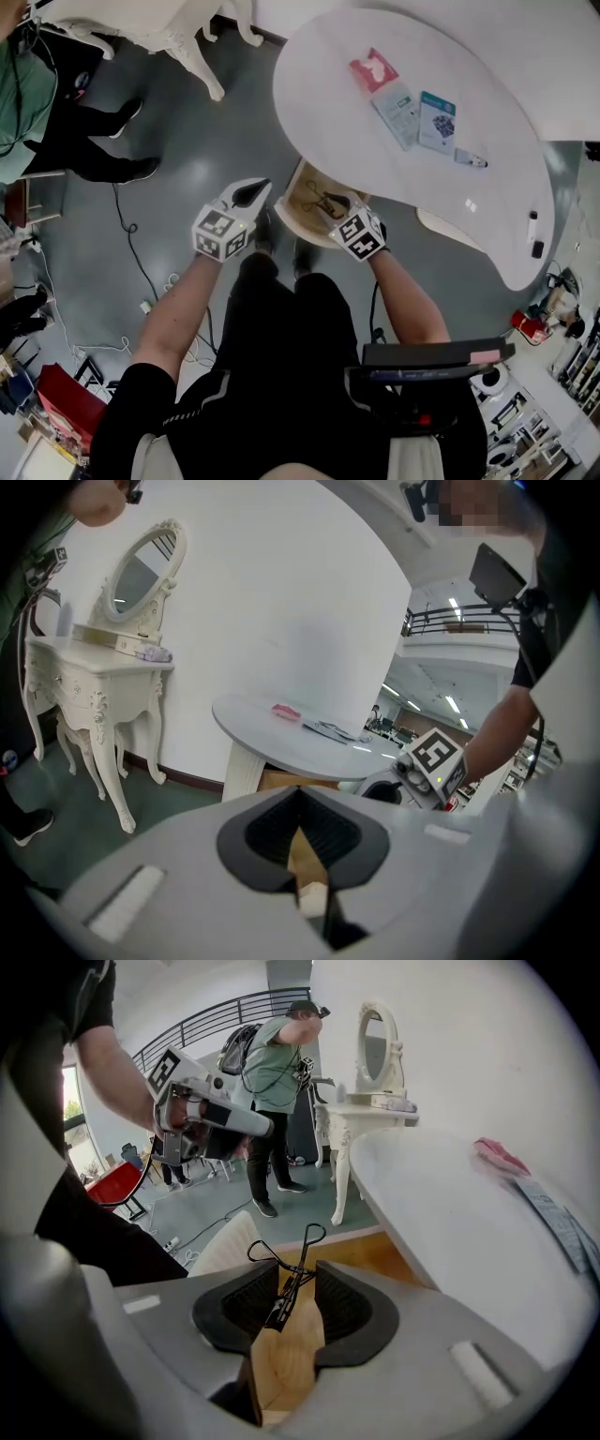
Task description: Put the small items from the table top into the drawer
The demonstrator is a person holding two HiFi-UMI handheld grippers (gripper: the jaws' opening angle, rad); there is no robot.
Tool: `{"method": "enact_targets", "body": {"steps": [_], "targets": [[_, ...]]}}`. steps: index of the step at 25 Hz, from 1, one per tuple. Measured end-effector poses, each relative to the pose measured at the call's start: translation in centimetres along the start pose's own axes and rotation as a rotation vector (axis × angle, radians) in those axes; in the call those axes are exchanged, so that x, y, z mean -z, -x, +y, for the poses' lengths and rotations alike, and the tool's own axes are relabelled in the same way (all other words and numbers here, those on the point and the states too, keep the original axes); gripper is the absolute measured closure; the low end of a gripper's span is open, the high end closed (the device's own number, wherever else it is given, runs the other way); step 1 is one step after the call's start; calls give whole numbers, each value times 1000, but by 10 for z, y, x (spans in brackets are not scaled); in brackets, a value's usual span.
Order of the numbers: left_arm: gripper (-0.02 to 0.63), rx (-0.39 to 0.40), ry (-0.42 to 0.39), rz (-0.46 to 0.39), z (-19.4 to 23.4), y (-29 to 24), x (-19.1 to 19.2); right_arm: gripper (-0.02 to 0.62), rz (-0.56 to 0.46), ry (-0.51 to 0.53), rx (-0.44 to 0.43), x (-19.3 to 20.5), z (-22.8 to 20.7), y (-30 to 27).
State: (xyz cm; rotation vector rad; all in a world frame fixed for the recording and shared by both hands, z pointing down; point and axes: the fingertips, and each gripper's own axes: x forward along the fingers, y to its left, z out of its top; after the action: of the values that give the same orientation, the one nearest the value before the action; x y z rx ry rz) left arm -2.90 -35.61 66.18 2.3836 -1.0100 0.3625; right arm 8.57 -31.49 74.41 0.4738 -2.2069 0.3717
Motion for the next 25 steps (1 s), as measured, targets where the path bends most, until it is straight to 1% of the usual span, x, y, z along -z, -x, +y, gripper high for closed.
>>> {"method": "enact_targets", "body": {"steps": [9, 13, 16, 21, 25], "targets": [[606, 8, -15, 50, 16, -20, 21, 471, 107, 33, -24, 25, -10, -36], [606, 11, -12, 60, 20, -23, 28, 471, 162, 25, -32, 42, -17, -53], [606, 5, -4, 60, 24, -26, 32, 471, 178, 22, -29, 48, -22, -62], [606, 16, -7, 62, 27, -36, 39, 471, 201, 36, -28, 51, -28, -77], [606, 22, -16, 64, 32, -40, 45, 471, 227, 72, -56, 57, -27, -90]]}}
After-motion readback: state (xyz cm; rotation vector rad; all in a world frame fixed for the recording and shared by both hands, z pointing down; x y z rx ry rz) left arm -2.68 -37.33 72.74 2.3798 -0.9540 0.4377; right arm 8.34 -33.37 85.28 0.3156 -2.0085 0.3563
